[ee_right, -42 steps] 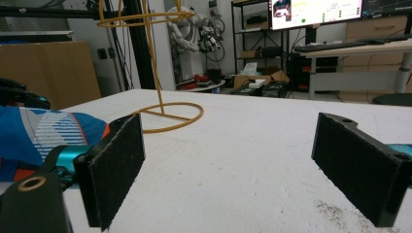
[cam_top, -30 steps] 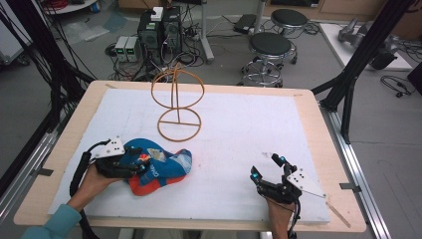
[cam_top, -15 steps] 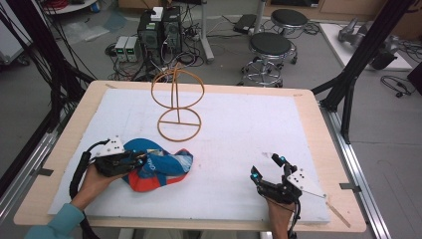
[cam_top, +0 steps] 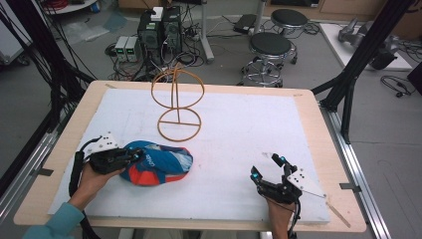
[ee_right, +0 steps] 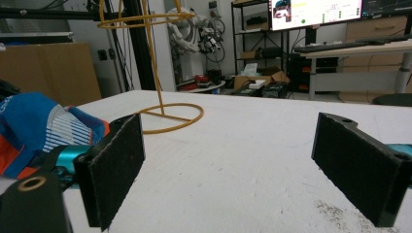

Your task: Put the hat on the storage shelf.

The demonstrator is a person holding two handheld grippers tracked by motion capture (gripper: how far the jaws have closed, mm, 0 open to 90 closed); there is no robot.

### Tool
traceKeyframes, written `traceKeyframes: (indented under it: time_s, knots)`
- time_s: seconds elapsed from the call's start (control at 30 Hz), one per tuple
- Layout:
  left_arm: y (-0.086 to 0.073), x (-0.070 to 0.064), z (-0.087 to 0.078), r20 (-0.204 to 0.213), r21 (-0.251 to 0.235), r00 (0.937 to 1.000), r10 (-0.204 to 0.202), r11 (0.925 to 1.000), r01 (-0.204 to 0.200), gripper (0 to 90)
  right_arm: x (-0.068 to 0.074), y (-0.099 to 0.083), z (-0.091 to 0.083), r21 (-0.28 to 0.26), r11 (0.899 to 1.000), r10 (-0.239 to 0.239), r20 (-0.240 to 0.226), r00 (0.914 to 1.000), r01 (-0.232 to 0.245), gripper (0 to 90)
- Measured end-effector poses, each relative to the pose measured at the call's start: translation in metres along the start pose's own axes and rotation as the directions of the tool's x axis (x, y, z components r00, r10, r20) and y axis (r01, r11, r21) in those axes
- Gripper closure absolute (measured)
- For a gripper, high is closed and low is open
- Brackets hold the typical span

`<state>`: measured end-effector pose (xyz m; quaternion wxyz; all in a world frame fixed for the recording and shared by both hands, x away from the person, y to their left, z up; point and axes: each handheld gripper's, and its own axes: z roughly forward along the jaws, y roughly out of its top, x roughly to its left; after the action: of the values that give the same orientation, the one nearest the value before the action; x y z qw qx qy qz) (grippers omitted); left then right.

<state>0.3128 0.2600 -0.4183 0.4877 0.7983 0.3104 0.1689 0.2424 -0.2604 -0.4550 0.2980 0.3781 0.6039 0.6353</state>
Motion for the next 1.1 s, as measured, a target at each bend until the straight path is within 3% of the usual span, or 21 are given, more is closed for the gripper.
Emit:
traceKeyframes:
  time_s: [0.07, 0.3, 0.5, 0.67, 0.77, 0.83, 0.9, 1.1]
  knots:
    - [0.002, 0.001, -0.004, -0.017, -0.015, 0.9998, -0.012, 0.9998, 0.012, 82.4, 0.0, 0.0, 0.0, 0.0, 1.0, 0.0, 0.0, 1.0, 0.0, 10.9]
    - [0.008, 0.006, -0.017, -0.013, -0.08, 0.9962, -0.086, 0.9932, 0.084, 82.4, 0.0, 0.0, 0.0, 0.001, 1.0, -0.002, 0.002, 1.0, 0.002, 10.8]
    - [0.018, 0.005, -0.024, -0.007, -0.124, 0.9957, -0.092, 0.9881, 0.09, 82.4, 0.0, 0.0, 0.0, 0.001, 1.0, -0.002, 0.002, 1.0, 0.002, 10.9]
    - [0.025, 0.004, -0.032, 0.014, -0.234, 0.9953, -0.096, 0.9674, 0.096, 82.4, 0.0, 0.0, 0.0, -0.001, 1.0, -0.002, 0.002, 1.0, 0.002, 10.9]
    - [0.026, 0.003, -0.036, 0.029, -0.319, 0.9956, -0.089, 0.9432, 0.094, 82.4, 0.0, 0.0, 0.0, 0.0, 1.0, -0.002, 0.002, 1.0, 0.002, 10.8]
    - [0.027, 0.003, -0.038, 0.028, -0.347, 0.996, -0.085, 0.9336, 0.09, 82.5, 0.0, 0.0, 0.0, 0.001, 1.0, -0.001, 0.002, 1.0, 0.001, 10.9]
    - [0.029, 0.003, -0.038, 0.029, -0.352, 0.9955, -0.09, 0.9313, 0.094, 82.5, 0.0, 0.0, 0.0, 0.001, 1.0, 0.001, 0.001, 1.0, -0.001, 10.9]
    - [0.041, 0.001, -0.044, 0.022, -0.349, 0.9972, -0.071, 0.9341, 0.074, 82.4, 0.0, 0.0, 0.0, -0.001, 1.0, 0.001, 0.002, 1.0, -0.001, 10.9]
